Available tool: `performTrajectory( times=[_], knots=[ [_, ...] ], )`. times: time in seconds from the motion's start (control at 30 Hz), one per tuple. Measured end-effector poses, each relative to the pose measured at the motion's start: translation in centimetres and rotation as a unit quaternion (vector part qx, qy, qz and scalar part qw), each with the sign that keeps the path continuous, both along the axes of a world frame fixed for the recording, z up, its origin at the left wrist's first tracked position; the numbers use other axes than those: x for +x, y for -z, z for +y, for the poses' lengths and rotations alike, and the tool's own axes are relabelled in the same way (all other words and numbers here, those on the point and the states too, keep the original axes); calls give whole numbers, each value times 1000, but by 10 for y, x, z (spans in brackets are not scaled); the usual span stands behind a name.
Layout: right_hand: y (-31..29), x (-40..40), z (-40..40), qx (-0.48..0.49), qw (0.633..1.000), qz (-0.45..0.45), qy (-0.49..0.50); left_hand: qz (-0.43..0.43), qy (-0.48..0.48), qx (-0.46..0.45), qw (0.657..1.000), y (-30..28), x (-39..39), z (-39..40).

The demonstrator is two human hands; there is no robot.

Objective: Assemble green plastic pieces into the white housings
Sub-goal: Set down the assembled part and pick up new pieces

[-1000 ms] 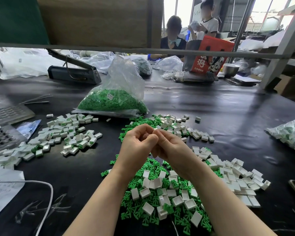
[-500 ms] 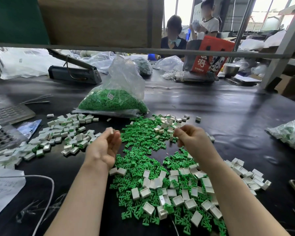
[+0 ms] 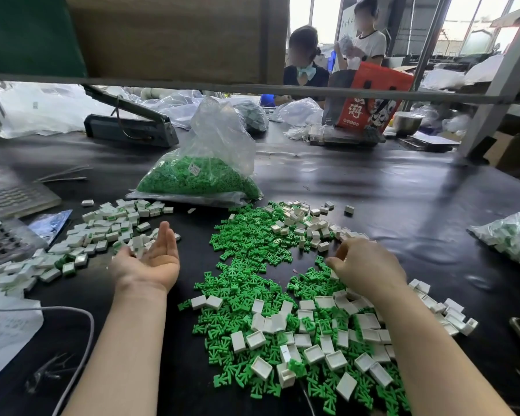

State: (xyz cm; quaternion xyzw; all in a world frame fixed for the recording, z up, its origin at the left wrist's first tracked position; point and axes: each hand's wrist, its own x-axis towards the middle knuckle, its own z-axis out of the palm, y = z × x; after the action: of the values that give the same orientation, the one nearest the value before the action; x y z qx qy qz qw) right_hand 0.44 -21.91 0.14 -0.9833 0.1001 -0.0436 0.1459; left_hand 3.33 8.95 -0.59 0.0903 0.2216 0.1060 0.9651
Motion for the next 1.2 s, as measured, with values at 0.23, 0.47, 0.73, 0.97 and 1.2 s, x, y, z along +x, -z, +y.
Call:
performTrajectory(
  times=[0.23,0.47,0.73,0.97,1.2],
  knots=[
    [-8,-4,10,-53,996,69,4,-29,125,105,986,-9,-6,-19],
    [-7,-7,24,-77,996,33,6,-100,249,331,905,-16,-19,-56],
    [-4,-5,17,-76,997,30,9,-84,322,509,794,-12,-28,-86],
    [1,0,12,32,996,-82,2,-86,326,554,761,-8,-27,-91],
    [-9,-4,34,516,844,-93,-107,-172,287,631,700,-8,-34,-108]
  ],
)
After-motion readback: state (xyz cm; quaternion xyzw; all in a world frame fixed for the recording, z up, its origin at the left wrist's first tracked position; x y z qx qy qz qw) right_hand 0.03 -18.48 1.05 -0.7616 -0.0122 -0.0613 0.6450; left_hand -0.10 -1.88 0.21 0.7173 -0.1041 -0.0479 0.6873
